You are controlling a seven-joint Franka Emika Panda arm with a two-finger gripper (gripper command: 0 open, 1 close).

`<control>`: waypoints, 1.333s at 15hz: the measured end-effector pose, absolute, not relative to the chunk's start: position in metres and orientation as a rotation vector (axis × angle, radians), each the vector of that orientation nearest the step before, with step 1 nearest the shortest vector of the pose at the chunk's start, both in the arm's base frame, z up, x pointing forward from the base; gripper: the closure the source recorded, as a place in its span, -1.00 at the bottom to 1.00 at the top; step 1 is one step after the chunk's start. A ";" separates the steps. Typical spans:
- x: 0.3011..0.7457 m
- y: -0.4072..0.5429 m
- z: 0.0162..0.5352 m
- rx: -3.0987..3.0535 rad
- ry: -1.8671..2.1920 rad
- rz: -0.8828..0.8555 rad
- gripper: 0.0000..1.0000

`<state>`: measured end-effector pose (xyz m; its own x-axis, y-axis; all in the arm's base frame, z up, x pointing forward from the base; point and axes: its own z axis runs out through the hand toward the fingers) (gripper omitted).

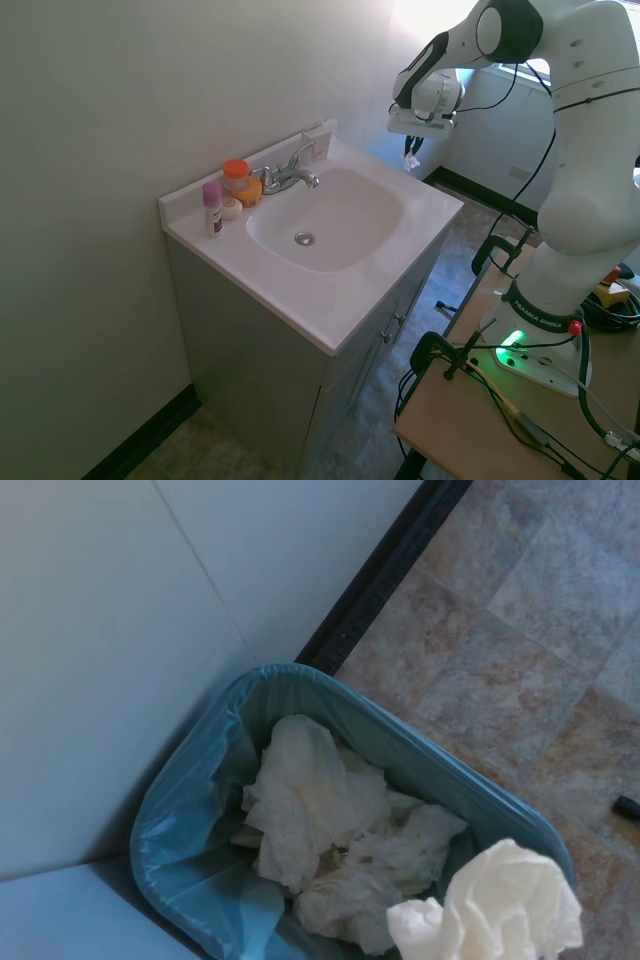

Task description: Throw the tissue in the trash bin

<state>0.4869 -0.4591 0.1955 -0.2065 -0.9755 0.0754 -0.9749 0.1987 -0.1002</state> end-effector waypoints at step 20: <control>0.462 -0.362 0.354 -2.204 2.105 -0.446 -1.00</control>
